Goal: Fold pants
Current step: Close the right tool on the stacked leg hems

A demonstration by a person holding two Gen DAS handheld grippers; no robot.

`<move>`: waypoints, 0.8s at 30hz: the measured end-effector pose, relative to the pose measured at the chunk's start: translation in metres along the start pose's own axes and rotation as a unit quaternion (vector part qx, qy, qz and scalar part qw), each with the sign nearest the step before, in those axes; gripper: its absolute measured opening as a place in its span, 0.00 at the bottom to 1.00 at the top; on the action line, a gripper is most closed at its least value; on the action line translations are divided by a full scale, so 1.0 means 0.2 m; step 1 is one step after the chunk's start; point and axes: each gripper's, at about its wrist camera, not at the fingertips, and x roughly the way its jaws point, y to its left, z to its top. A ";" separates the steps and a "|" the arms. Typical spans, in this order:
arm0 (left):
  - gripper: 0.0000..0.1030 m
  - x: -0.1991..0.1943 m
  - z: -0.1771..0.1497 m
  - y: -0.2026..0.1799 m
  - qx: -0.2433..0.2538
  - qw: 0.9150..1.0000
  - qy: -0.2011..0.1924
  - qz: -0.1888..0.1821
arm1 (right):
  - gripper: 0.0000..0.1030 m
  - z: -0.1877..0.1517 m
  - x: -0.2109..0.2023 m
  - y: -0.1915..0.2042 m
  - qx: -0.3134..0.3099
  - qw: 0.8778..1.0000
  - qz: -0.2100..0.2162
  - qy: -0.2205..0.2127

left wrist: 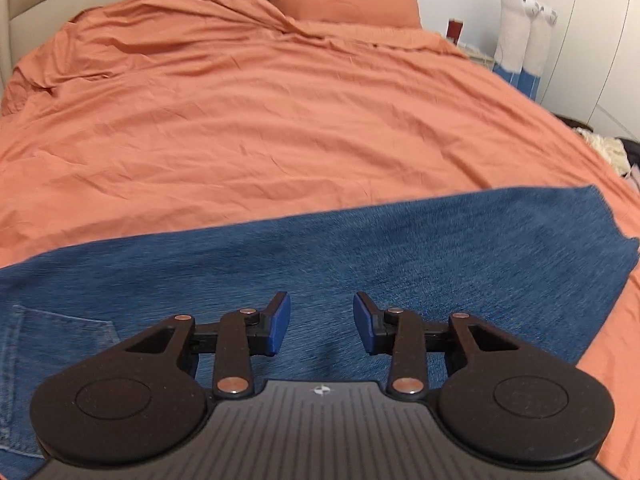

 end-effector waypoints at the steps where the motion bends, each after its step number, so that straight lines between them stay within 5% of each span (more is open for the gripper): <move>1: 0.42 0.03 0.00 -0.02 0.002 1.000 0.003 -0.002 | 0.39 0.03 0.04 -0.03 0.013 1.000 0.001 -0.003; 5: 0.42 0.12 0.02 -0.09 0.015 1.000 0.014 -0.001 | 0.24 0.16 0.18 -0.07 0.037 0.999 0.012 -0.010; 10: 0.42 0.21 0.05 -0.14 0.022 0.999 0.025 0.003 | 0.20 0.26 0.34 -0.12 0.067 0.998 0.010 -0.006; 11: 0.41 0.23 0.05 -0.15 0.022 0.999 0.026 0.003 | 0.04 0.27 0.35 -0.12 0.069 0.998 0.016 -0.002; 12: 0.41 0.24 0.05 -0.15 0.023 0.999 0.028 0.004 | 0.00 0.28 0.34 -0.12 0.066 0.998 0.021 -0.007; 17: 0.41 0.26 0.06 -0.17 0.036 0.999 0.025 0.003 | 0.00 0.30 0.15 -0.07 0.011 0.998 0.045 -0.048; 24: 0.40 0.31 0.08 -0.23 0.045 0.999 0.029 0.006 | 0.00 0.23 0.32 -0.18 0.014 1.000 -0.001 -0.010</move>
